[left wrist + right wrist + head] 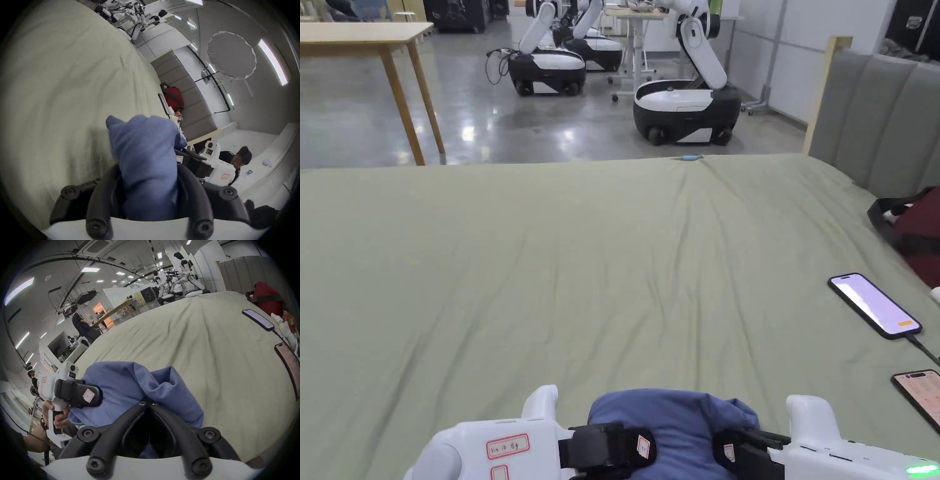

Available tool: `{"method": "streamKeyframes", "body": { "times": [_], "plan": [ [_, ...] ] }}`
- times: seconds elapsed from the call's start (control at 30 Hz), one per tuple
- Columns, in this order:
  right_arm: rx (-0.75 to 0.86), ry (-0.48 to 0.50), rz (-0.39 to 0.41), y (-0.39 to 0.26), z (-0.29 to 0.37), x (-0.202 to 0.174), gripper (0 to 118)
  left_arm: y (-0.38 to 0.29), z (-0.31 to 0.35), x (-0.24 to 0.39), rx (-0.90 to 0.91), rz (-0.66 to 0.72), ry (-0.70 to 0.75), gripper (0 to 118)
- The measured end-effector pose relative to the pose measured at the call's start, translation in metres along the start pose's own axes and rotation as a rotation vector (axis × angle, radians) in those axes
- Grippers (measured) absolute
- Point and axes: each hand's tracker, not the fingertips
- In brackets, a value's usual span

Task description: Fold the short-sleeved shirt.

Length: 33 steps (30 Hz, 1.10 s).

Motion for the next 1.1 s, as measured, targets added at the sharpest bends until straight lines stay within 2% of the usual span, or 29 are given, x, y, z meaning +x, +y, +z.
{"method": "streamKeyframes", "body": {
  "times": [0.07, 0.17, 0.27, 0.37, 0.43, 0.53, 0.63, 0.73, 0.87, 1.0, 1.03, 1.1],
  "plan": [
    [0.008, 0.012, 0.001, 0.006, 0.003, -0.011, 1, 0.011, 0.013, -0.002, -0.021, -0.011, 0.013, 33],
    [0.044, 0.069, 0.045, 0.014, 0.008, -0.035, 1, 0.031, 0.055, -0.014, -0.011, 0.001, 0.004, 33],
    [0.084, 0.114, 0.029, 0.022, 0.013, -0.057, 1, 0.054, 0.120, -0.033, -0.010, -0.004, 0.036, 33],
    [0.099, 0.133, 0.042, 0.026, 0.011, -0.080, 1, 0.070, 0.194, -0.070, -0.011, -0.021, 0.126, 33],
    [0.092, 0.141, 0.061, 0.029, 0.006, -0.096, 1, 0.078, 0.249, -0.104, -0.007, -0.001, 0.138, 33],
    [0.071, 0.115, 0.100, 0.031, 0.000, -0.115, 1, 0.082, 0.327, -0.141, 0.024, 0.006, 0.122, 33],
    [0.045, 0.094, 0.104, 0.032, -0.007, -0.125, 1, 0.084, 0.397, -0.173, 0.056, 0.023, 0.141, 33],
    [0.023, 0.056, 0.111, 0.032, -0.013, -0.133, 1, 0.077, 0.459, -0.199, 0.107, 0.074, 0.230, 33],
    [0.006, 0.030, 0.106, 0.033, -0.018, -0.138, 1, 0.063, 0.509, -0.227, 0.180, 0.138, 0.208, 33],
    [0.000, 0.019, 0.102, 0.034, -0.023, -0.143, 1, 0.052, 0.514, -0.251, 0.200, 0.182, 0.200, 33],
    [-0.003, 0.014, 0.105, 0.034, -0.025, -0.145, 1, 0.053, 0.508, -0.252, 0.208, 0.187, 0.201, 35],
    [-0.004, 0.017, 0.118, 0.035, -0.024, -0.149, 1, 0.051, 0.507, -0.251, 0.226, 0.164, 0.257, 73]
  ]
}}
